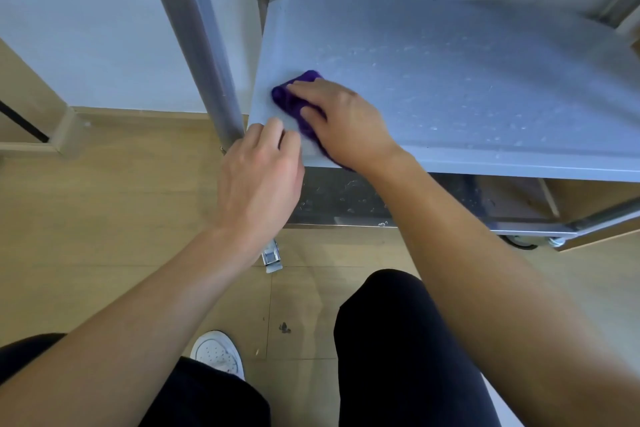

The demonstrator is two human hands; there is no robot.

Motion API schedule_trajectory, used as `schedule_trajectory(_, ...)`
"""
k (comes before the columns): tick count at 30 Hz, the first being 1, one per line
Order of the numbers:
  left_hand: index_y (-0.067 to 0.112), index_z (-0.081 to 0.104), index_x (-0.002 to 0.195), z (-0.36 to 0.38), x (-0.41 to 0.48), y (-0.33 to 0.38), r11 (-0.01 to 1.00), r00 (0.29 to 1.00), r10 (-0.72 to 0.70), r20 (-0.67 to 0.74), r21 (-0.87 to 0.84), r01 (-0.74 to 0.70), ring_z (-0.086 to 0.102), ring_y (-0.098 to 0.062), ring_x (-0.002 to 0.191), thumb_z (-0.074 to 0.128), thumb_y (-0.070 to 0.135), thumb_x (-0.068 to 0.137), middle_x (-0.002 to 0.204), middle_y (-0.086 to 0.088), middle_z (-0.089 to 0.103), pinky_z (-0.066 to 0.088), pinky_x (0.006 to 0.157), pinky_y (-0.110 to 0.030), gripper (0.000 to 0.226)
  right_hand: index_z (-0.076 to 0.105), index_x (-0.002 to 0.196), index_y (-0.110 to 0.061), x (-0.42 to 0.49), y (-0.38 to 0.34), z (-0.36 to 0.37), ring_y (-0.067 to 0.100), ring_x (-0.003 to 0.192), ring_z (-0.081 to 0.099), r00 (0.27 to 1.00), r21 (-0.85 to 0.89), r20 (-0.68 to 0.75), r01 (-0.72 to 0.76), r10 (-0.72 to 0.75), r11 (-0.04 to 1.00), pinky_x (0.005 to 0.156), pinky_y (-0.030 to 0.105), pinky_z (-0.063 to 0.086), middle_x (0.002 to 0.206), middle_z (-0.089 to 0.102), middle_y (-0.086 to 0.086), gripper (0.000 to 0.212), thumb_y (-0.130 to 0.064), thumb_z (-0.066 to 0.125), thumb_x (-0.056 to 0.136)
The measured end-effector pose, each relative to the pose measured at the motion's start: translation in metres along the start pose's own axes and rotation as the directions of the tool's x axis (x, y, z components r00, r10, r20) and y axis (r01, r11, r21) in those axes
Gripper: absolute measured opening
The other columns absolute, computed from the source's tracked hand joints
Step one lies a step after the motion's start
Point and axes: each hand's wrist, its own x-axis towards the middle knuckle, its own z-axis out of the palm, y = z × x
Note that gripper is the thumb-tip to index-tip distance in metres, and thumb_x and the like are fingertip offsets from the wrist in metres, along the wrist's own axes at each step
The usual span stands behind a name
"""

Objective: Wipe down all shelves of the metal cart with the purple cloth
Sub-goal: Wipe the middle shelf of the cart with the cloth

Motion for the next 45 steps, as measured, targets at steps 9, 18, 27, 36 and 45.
schedule_trajectory(9, 0.010, 0.057, 0.070, -0.003, 0.002, 0.000, 1.000, 0.999, 0.000, 0.043, 0.002, 0.000, 0.052, -0.026, 0.063, 0.059, 0.009, 0.085, 0.073, -0.006, 0.050, 0.029, 0.044, -0.029, 0.016, 0.050, 0.136, -0.024, 0.001, 0.006, -0.001, 0.018, 0.131, 0.042, 0.999, -0.133, 0.017, -0.025, 0.028, 0.991, 0.100, 0.029, 0.039, 0.139, 0.052, -0.006, 0.042, -0.014, 0.043, 0.096)
schedule_trajectory(18, 0.008, 0.058, 0.071, -0.007, 0.002, 0.004, 1.000, 0.998, -0.025, 0.055, -0.014, 0.026, 0.051, -0.026, 0.062, 0.059, 0.010, 0.086, 0.074, -0.006, 0.049, 0.028, 0.044, -0.028, 0.015, 0.051, 0.134, -0.035, 0.006, 0.008, -0.002, 0.014, 0.120, 0.050, 0.999, -0.033, 0.042, -0.028, 0.029, 0.999, 0.085, 0.028, 0.044, 0.132, 0.056, -0.009, 0.042, -0.020, 0.042, 0.096)
schedule_trajectory(27, 0.007, 0.060, 0.078, -0.005, 0.000, 0.004, 1.000, 0.997, -0.023, 0.077, -0.003, 0.023, 0.053, -0.026, 0.064, 0.062, 0.003, 0.083, 0.078, -0.007, 0.053, 0.030, 0.043, -0.027, 0.008, 0.050, 0.133, -0.027, 0.000, 0.035, -0.024, 0.025, 0.114, 0.052, 0.977, -0.131, -0.024, -0.215, 0.214, 0.968, 0.080, 0.032, 0.045, 0.127, 0.056, 0.003, 0.041, -0.015, 0.040, 0.095)
schedule_trajectory(36, 0.007, 0.060, 0.081, -0.009, 0.000, 0.007, 0.999, 0.997, -0.033, 0.069, 0.018, 0.031, 0.056, -0.028, 0.070, 0.065, 0.003, 0.081, 0.082, -0.009, 0.056, 0.025, 0.046, -0.029, 0.006, 0.054, 0.132, -0.025, -0.028, -0.010, 0.001, 0.017, 0.119, 0.051, 1.000, -0.017, -0.013, 0.015, -0.015, 1.000, 0.093, 0.036, 0.047, 0.129, 0.058, -0.003, 0.039, -0.016, 0.044, 0.095)
schedule_trajectory(45, 0.007, 0.063, 0.072, -0.006, 0.008, 0.007, 0.993, 0.987, -0.114, 0.115, -0.019, 0.117, 0.053, -0.027, 0.063, 0.078, -0.004, 0.068, 0.073, -0.006, 0.053, 0.027, 0.043, -0.027, 0.018, 0.056, 0.124, -0.020, 0.004, -0.009, 0.011, 0.017, 0.106, 0.053, 0.999, -0.131, -0.004, 0.044, -0.045, 0.990, 0.074, 0.028, 0.045, 0.116, 0.060, -0.001, 0.034, -0.013, 0.039, 0.096)
